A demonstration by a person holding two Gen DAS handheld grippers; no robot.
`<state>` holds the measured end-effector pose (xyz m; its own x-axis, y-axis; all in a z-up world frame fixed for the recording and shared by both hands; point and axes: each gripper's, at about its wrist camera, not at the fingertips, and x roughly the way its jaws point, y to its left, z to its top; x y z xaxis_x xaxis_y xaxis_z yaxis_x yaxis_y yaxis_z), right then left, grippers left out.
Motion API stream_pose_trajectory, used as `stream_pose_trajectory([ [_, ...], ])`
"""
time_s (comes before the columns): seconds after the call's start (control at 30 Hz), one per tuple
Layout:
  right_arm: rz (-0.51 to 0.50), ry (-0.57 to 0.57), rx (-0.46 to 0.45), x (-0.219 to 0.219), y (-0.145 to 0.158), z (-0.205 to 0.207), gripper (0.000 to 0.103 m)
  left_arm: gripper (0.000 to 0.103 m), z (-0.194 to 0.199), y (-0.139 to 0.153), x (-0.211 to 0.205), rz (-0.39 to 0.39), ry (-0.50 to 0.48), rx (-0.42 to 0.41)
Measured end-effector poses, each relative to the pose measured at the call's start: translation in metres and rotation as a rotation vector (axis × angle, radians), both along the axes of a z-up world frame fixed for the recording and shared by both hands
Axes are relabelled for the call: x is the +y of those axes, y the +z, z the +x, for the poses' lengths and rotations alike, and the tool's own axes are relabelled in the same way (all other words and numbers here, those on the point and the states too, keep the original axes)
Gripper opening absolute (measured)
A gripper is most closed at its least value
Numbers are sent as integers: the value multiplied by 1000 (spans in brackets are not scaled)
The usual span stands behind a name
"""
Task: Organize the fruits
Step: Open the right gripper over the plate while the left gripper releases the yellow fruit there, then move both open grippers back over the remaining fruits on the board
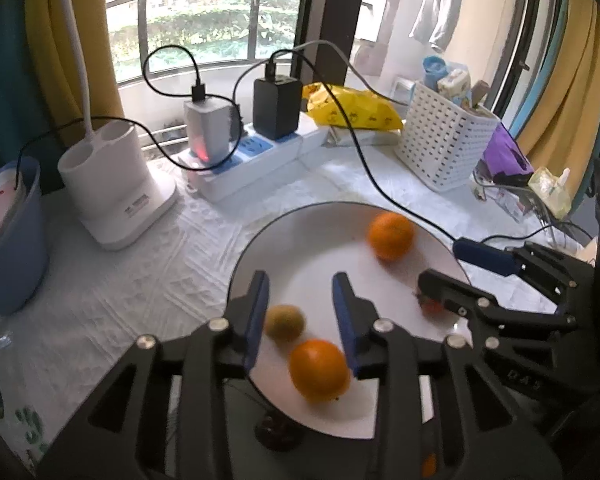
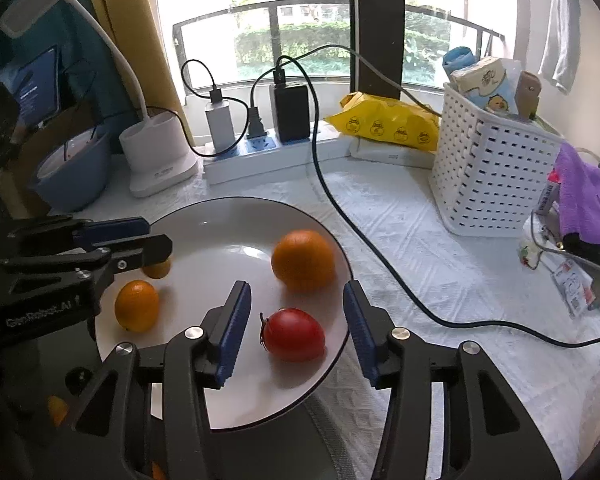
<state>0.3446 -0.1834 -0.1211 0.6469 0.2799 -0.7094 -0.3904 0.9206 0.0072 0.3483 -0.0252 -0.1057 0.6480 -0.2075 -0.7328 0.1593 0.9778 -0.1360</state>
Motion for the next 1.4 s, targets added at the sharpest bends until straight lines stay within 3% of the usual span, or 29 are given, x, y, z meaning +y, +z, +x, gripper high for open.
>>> stream_pose_trajectory([
  [0.1,2,-2,-8,-1,4,-3,51,45,-6,6,2,-13,3,-13],
  [0.9,13,-1,-99,-1,44,-69,51,45,-80,55,18,-22,31,-119],
  [1.4,9,2,-105,-2,45,-110,51,45,-127,52,24,-16,42,-120],
])
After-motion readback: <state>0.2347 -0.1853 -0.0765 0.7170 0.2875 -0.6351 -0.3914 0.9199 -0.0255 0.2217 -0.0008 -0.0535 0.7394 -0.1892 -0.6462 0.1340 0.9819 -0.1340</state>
